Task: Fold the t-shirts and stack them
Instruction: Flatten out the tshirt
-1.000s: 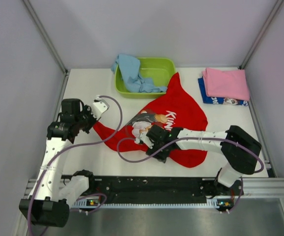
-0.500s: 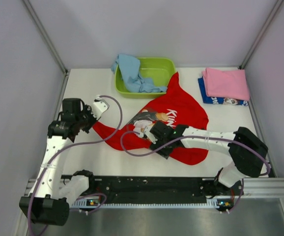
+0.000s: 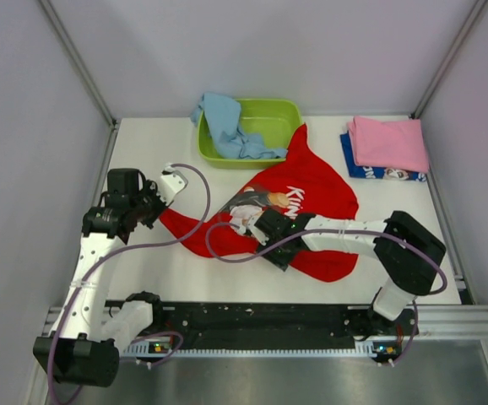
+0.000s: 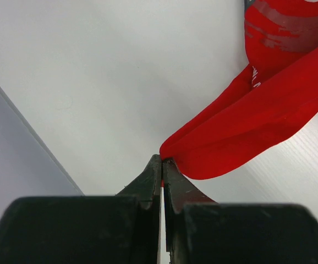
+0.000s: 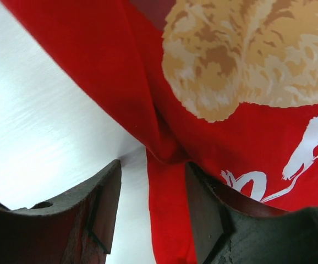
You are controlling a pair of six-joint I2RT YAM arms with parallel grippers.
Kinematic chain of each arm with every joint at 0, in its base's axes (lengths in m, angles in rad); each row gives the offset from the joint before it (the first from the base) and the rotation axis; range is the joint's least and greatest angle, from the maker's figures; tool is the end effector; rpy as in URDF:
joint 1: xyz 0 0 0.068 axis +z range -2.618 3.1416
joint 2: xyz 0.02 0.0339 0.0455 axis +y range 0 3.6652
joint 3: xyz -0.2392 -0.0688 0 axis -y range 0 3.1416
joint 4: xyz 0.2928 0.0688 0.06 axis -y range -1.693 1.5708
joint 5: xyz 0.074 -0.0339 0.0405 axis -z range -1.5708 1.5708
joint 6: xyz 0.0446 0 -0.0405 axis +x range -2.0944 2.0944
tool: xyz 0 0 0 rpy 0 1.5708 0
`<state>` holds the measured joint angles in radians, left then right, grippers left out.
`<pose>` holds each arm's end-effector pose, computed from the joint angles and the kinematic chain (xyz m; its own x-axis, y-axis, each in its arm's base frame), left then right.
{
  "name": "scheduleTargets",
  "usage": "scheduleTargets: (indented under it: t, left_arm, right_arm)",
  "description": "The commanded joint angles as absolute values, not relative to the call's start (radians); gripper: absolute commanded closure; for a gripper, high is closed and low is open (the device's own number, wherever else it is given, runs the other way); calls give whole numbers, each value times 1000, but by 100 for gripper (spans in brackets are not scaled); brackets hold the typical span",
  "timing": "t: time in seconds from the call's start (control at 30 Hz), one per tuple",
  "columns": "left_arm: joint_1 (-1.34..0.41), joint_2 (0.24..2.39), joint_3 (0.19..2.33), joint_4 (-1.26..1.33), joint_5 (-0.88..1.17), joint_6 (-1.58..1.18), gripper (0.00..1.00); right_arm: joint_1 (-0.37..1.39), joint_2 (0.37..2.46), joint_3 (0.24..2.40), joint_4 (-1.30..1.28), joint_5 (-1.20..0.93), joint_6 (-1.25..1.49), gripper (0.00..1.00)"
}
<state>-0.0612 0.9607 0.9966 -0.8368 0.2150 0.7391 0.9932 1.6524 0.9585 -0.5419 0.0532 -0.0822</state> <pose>0.2542 -0.0251 0.2956 -0.3896 0.6832 -0.6176 0.6365 0.6844 0.3557 0.1887 0.2852 0.0988 -0.4460 -0.8345 -0.3235 -0.8666 0.4930 -0.0770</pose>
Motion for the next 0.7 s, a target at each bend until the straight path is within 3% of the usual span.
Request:
scheduleTargets:
  t: [0.0,0.13,0.27,0.33,0.47,0.67]
  left_arm:
    - [-57,953,1028,-801,203,750,100]
    - [-57,956,1022,-798,199,752,100]
    - [-57,956,1014,-785,184,733,100]
    - [-57,951,1011,-779,175,729,100]
    - [-57,951,1017,-753,114,715,100]
    - [-54,957,1090,-746,-23,710,100]
  right_arm:
    - [928,1654,974,-508,92,-52,51]
    - [890,1640,965,-479,32,-48,51]
    - [891,1680,986,-486,55,-43,59]
    - [891,1707,1002,-494,77,-41,69]
    - [890,1726,1009,-512,100,-55,100]
    - [891,1479,1064,-639,71,-93,100]
